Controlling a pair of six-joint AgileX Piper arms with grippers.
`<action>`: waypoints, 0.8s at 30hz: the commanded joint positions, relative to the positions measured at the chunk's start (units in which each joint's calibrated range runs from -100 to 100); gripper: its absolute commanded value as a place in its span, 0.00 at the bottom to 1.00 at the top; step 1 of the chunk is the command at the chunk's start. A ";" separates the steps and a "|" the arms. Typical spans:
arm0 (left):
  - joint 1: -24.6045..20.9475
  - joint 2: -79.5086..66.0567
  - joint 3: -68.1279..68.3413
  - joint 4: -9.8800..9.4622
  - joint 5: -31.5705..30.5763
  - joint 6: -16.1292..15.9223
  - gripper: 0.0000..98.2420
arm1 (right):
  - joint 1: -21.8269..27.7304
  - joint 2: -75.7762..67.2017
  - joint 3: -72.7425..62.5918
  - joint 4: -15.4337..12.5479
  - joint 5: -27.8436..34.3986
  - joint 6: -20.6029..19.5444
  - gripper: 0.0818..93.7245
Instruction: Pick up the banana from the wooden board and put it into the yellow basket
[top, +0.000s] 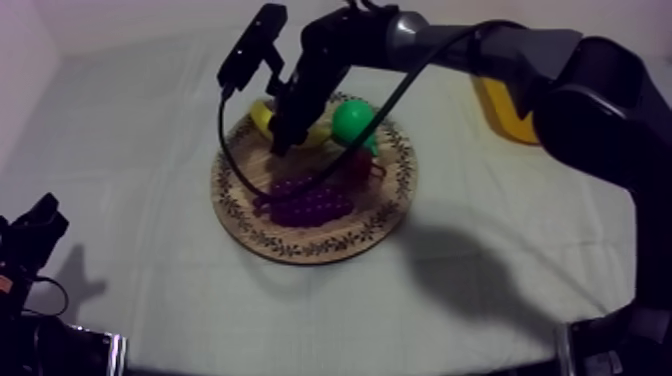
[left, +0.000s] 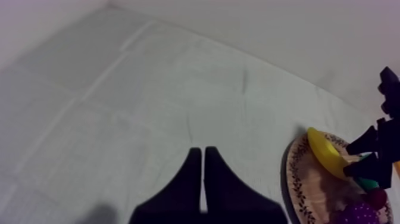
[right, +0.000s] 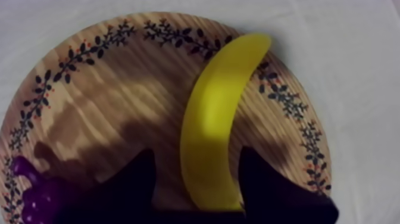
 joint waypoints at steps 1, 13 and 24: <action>0.02 -0.05 -0.01 0.03 -0.01 0.02 0.00 | 0.04 1.21 -0.71 -0.04 0.08 0.04 0.45; 0.02 -0.05 -0.01 0.03 -0.01 0.02 0.00 | -0.15 3.61 -0.20 0.96 -1.78 -0.21 0.34; 0.02 -0.05 -0.01 0.03 -0.01 0.02 0.00 | -0.10 2.27 1.27 2.45 -3.91 -1.23 0.27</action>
